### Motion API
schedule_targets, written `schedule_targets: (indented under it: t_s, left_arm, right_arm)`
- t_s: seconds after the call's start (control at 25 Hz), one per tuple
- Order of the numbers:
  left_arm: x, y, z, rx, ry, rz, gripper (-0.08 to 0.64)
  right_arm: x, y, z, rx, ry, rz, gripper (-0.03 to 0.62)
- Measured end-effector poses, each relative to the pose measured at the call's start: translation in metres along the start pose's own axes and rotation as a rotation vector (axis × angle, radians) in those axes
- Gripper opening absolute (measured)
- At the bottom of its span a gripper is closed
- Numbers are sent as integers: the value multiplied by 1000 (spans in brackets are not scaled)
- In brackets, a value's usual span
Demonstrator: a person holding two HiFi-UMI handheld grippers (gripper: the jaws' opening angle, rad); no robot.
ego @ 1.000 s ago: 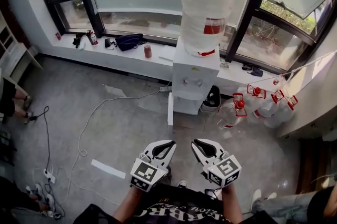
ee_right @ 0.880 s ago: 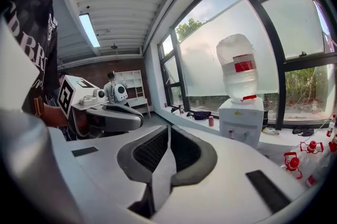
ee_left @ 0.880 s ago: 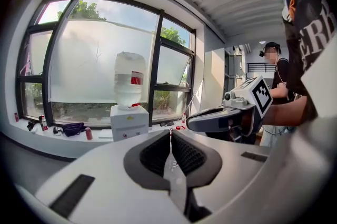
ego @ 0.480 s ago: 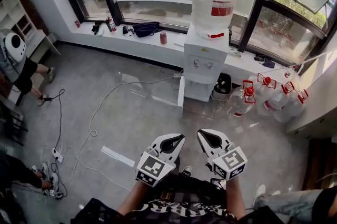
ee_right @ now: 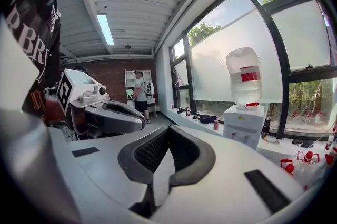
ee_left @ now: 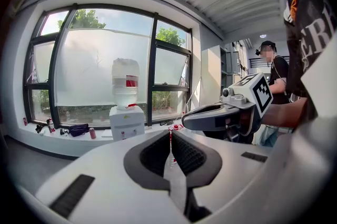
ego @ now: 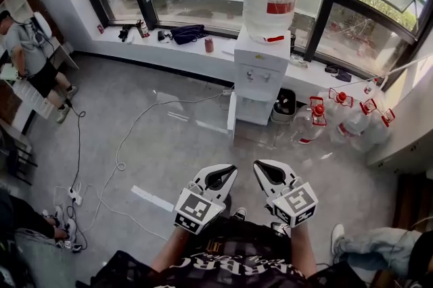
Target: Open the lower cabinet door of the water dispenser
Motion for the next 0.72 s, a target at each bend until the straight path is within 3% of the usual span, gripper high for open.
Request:
schedule_targets:
  t_s: [0.72]
  left_arm:
    - [-10, 0, 7, 21, 12, 14, 20]
  right_arm:
    - [-1, 0, -11, -20, 29, -5, 12]
Point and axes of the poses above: the fingertips, and each gripper's own axes: x forward along the fingers, z to its right, y out of its top, the point moved 10 cm from there along -x, backward along the fingers, and after that the axes turned 9 degrees about z, right-handed, at the moved point
